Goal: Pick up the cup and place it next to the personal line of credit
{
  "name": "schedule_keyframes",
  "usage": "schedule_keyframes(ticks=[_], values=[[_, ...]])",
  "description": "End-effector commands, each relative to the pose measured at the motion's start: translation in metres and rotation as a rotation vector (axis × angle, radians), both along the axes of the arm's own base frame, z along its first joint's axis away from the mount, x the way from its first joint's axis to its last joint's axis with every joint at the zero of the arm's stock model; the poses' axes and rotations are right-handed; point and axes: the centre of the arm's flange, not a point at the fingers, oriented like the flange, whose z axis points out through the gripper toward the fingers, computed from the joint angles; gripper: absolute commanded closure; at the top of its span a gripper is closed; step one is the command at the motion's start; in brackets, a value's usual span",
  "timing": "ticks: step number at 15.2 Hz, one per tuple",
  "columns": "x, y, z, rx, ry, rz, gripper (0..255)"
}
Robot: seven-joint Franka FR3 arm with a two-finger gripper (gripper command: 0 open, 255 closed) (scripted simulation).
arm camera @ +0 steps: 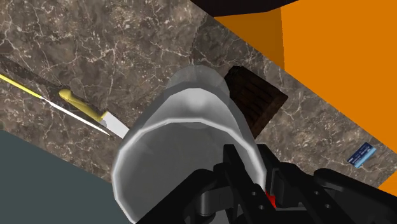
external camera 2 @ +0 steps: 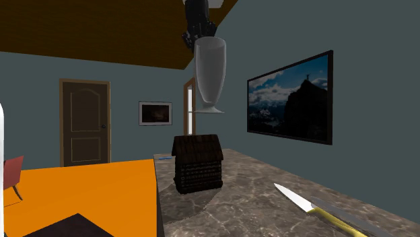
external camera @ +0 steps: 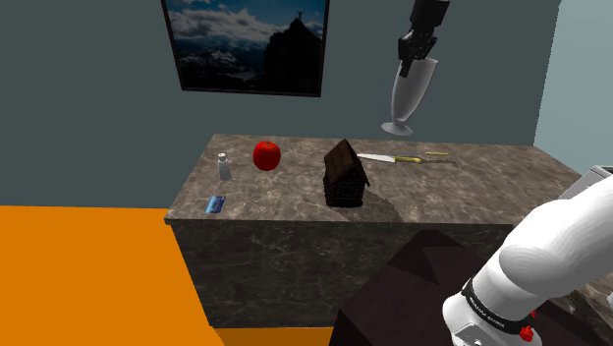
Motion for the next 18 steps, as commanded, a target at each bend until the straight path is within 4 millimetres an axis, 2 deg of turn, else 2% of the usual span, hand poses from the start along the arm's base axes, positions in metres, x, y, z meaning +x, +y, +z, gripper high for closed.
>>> schedule_keyframes(ticks=[1, 18], values=[[0.007, 0.01, -0.002, 0.0, -0.001, 0.0, 255], [0.127, 0.178, -0.092, 0.0, -0.001, 0.0, 255]])
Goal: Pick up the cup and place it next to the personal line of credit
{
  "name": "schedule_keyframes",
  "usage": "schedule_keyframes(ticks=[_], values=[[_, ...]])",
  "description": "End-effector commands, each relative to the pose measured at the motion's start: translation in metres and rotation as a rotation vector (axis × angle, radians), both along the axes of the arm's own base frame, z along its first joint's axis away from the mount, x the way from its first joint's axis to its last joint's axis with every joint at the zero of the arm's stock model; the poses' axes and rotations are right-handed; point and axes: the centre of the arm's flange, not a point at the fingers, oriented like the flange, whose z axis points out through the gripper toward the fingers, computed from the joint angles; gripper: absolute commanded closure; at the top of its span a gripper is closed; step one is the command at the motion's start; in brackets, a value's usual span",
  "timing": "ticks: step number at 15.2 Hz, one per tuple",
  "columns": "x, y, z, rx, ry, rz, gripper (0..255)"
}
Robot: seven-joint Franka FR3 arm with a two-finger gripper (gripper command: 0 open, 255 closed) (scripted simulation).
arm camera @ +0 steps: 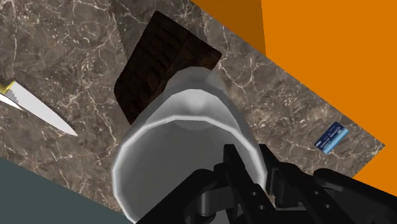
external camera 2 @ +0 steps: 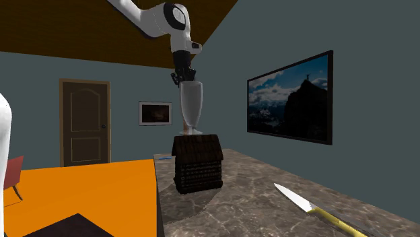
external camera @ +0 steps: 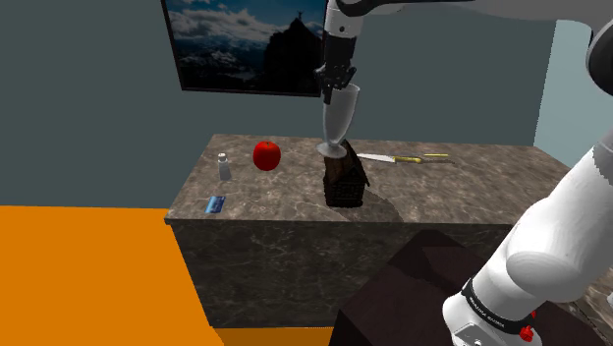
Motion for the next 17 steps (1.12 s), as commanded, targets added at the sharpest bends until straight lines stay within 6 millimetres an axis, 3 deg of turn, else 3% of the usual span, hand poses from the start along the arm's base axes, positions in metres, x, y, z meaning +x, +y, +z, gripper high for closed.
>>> schedule_keyframes(ticks=[1, 17], values=[[0.012, 0.022, -0.013, 0.0, -0.002, -0.001, 255], [0.125, 0.179, -0.097, 0.0, -0.002, -0.001, 255]])
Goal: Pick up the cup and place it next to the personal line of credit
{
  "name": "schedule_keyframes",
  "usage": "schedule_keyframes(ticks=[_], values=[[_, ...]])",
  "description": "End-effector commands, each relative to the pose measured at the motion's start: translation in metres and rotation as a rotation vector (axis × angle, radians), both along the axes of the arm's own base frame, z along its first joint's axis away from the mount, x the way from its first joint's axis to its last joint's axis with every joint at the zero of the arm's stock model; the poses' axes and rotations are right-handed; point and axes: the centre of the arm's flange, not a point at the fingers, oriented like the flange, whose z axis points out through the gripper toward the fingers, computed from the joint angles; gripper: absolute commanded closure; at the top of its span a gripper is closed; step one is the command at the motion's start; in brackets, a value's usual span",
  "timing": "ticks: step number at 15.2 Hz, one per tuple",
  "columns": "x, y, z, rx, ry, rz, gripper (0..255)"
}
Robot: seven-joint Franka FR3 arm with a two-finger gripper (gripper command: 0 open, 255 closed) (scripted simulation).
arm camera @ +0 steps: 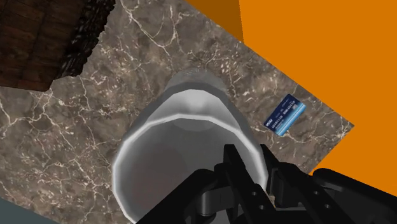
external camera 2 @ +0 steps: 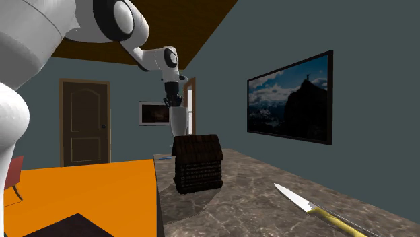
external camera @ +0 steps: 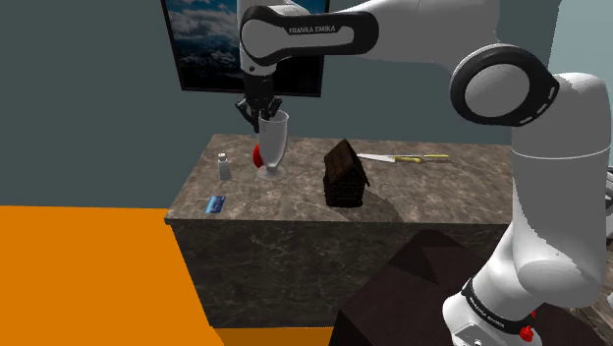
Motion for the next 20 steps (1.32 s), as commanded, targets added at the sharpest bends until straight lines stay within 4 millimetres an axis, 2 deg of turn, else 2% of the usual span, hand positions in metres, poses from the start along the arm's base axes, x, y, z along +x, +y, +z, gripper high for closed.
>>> schedule_keyframes(ticks=[1, 4, 5, 16, 20], values=[[0.017, 0.02, -0.011, 0.0, -0.002, -0.001, 255], [0.038, 0.049, -0.027, 0.0, -0.002, -0.001, 255], [0.049, 0.065, -0.035, 0.0, -0.002, -0.001, 255], [0.049, 0.065, -0.095, 0.0, -0.002, -0.001, 255], [0.049, 0.065, -0.095, 0.0, -0.002, -0.001, 255]])
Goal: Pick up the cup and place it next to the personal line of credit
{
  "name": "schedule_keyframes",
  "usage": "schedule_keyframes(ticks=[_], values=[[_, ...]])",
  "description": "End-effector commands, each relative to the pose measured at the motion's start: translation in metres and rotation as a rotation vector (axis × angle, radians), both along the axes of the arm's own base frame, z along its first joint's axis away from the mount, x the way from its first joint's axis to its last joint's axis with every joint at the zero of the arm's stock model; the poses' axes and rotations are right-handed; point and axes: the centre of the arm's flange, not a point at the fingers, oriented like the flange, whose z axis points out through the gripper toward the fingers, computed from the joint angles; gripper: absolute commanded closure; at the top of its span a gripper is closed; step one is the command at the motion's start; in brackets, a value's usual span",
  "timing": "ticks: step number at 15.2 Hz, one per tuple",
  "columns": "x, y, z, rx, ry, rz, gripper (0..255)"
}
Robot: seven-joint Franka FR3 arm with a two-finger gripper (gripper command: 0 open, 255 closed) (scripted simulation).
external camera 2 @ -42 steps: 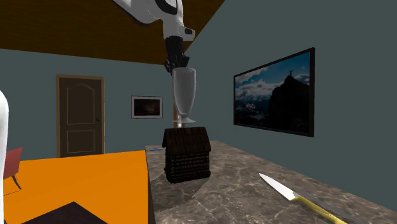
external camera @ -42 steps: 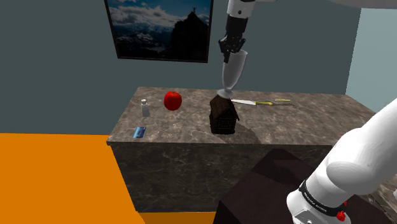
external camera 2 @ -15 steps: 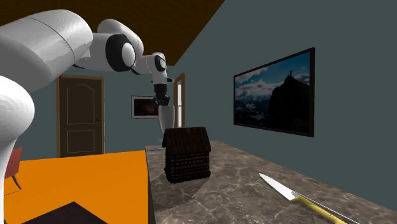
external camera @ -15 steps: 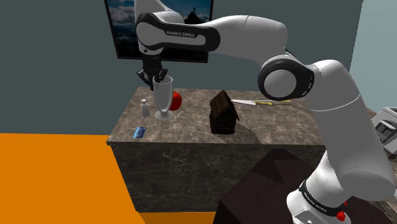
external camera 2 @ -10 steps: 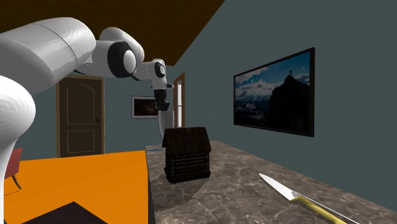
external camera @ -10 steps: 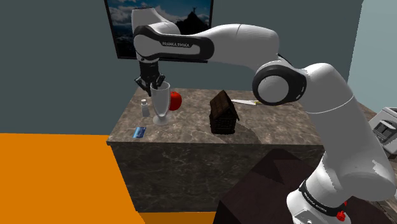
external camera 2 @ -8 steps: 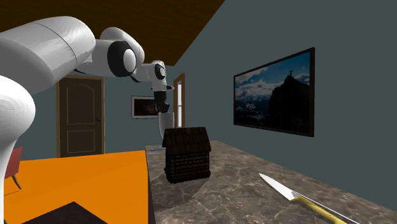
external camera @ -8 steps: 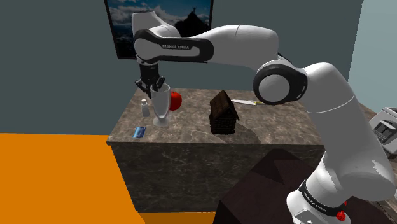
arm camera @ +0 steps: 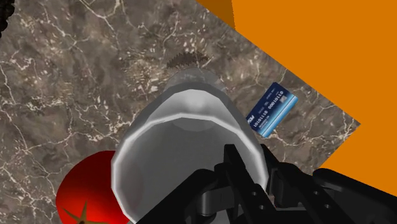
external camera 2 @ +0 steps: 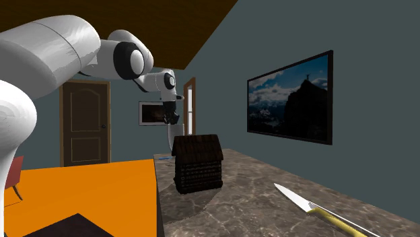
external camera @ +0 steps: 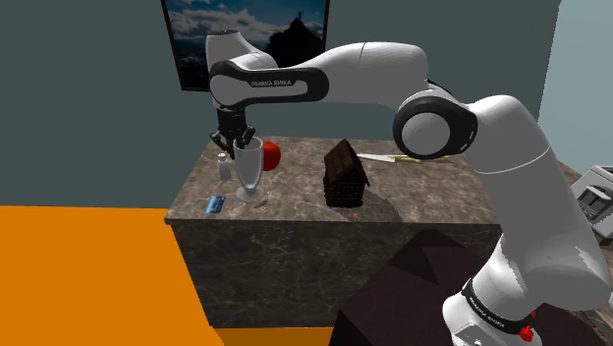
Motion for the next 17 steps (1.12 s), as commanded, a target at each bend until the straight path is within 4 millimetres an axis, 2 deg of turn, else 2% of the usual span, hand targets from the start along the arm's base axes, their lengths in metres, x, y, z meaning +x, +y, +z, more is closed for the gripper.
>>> schedule_keyframes(ticks=[1, 4, 5, 10, 14, 17], values=[[0.0, 0.0, 0.0, 0.0, -0.001, 0.0, 255], [0.0, 0.0, 0.0, 0.0, -0.001, 0.0, 255], [0.0, 0.0, 0.0, 0.0, -0.001, 0.0, 0], [0.0, 0.0, 0.0, 0.0, -0.001, 0.0, 0], [-0.004, 0.001, 0.05, 0.0, -0.001, 0.0, 0], [-0.004, 0.001, 0.05, 0.0, -0.001, 0.0, 0]])
